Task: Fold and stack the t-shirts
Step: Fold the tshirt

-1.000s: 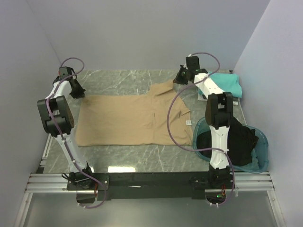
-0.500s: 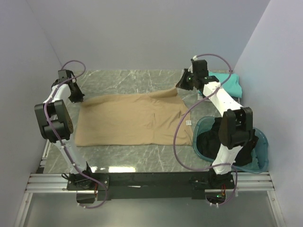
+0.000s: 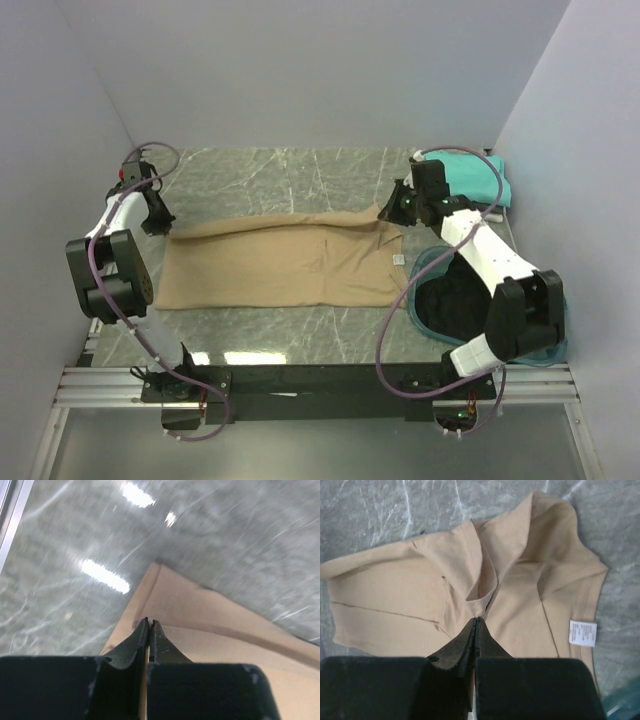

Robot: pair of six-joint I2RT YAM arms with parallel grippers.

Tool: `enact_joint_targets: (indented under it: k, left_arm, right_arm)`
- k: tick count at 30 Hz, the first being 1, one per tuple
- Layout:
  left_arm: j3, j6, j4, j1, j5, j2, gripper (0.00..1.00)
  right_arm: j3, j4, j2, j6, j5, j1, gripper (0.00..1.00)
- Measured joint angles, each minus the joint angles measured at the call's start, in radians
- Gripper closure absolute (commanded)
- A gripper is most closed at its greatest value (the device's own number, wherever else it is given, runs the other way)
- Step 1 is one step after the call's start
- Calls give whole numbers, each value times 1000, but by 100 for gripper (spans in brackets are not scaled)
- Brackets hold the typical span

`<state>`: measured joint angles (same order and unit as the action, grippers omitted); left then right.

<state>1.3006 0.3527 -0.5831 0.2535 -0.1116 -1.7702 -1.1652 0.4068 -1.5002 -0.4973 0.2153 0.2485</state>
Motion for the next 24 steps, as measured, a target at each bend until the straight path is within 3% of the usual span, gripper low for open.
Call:
enact_joint_targets:
  k: [20,24]
  left_arm:
    - [-124,12,-26,0,-93,89,100]
    - [-131,27,-28,-2,-104,90,96]
  right_arm:
    - [174,98,253,-6,-50,25,100]
    - [212,105,265,-6,-65,56,100]
